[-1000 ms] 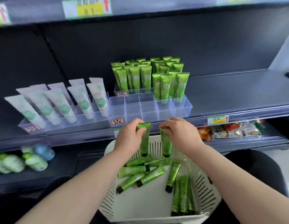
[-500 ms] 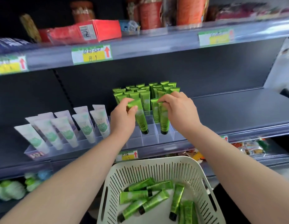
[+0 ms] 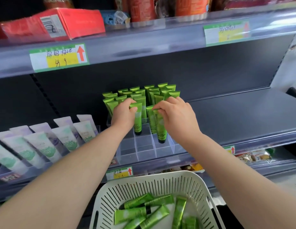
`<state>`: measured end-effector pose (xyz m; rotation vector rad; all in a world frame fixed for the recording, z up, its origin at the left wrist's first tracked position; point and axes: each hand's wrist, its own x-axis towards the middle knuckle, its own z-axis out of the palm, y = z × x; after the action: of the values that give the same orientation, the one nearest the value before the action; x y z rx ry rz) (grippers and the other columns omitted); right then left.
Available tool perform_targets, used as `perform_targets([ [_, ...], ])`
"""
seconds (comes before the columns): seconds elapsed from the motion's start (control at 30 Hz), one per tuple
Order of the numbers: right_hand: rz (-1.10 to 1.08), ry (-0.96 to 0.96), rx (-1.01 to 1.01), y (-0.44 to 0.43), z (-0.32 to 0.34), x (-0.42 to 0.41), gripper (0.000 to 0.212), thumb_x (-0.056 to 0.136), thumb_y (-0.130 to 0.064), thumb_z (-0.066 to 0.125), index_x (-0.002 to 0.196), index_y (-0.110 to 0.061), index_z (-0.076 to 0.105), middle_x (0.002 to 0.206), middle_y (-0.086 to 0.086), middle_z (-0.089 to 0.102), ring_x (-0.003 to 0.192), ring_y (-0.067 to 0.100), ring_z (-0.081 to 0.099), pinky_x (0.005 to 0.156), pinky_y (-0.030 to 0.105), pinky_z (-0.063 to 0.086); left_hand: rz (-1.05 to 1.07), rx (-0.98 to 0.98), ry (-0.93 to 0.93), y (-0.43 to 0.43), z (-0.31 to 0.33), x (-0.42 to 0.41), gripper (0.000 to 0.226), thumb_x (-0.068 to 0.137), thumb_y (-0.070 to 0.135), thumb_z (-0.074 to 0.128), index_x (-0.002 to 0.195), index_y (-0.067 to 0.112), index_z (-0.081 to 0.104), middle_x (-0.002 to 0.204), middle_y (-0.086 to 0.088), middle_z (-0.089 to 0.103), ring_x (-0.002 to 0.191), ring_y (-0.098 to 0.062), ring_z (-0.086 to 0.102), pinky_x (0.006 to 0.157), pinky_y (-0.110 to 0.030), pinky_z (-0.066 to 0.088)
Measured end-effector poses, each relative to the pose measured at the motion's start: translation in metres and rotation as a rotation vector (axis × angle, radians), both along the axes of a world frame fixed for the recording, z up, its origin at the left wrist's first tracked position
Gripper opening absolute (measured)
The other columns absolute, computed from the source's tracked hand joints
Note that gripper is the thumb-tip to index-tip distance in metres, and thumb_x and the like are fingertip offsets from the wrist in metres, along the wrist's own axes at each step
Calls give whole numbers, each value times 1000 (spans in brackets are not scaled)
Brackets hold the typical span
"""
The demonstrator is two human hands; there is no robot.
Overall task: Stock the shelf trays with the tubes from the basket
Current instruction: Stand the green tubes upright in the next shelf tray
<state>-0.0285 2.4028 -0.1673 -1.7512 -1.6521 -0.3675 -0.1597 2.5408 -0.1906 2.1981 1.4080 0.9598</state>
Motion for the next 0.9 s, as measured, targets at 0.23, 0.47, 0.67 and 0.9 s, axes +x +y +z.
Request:
perform_targets([
  [0.23, 1, 22, 0, 8, -1, 3, 20, 94, -13, 54, 102, -21, 71, 86, 1, 63, 82, 26, 52, 67, 35, 41, -43, -83, 124, 15, -13, 7, 19, 97, 15, 51, 113, 17, 61, 102, -6, 63, 86, -21, 56, 69, -30, 41],
  [0.47, 3, 23, 3, 27, 7, -12, 22, 95, -16, 50, 107, -21, 68, 92, 2, 63, 88, 27, 52, 71, 39, 42, -88, -34, -33, 13, -3, -13, 21, 94, 10, 58, 111, 20, 65, 111, 2, 64, 102, -14, 60, 86, -25, 45],
  [0.67, -42, 6, 15, 55, 10, -23, 25, 95, -19, 47, 109, -24, 67, 95, 1, 64, 93, 27, 52, 72, 36, 38, -26, 56, -6, 5, 5, -38, 25, 92, 12, 60, 115, 21, 64, 115, 3, 66, 106, -15, 60, 88, -29, 49],
  [0.9, -81, -90, -117, 76, -10, -28, 30, 91, -12, 49, 110, -27, 66, 101, 0, 65, 97, 27, 49, 70, 32, 26, -172, 217, 332, -11, 3, -58, 26, 90, 20, 64, 116, 19, 63, 123, 0, 59, 111, -21, 52, 78, -28, 39],
])
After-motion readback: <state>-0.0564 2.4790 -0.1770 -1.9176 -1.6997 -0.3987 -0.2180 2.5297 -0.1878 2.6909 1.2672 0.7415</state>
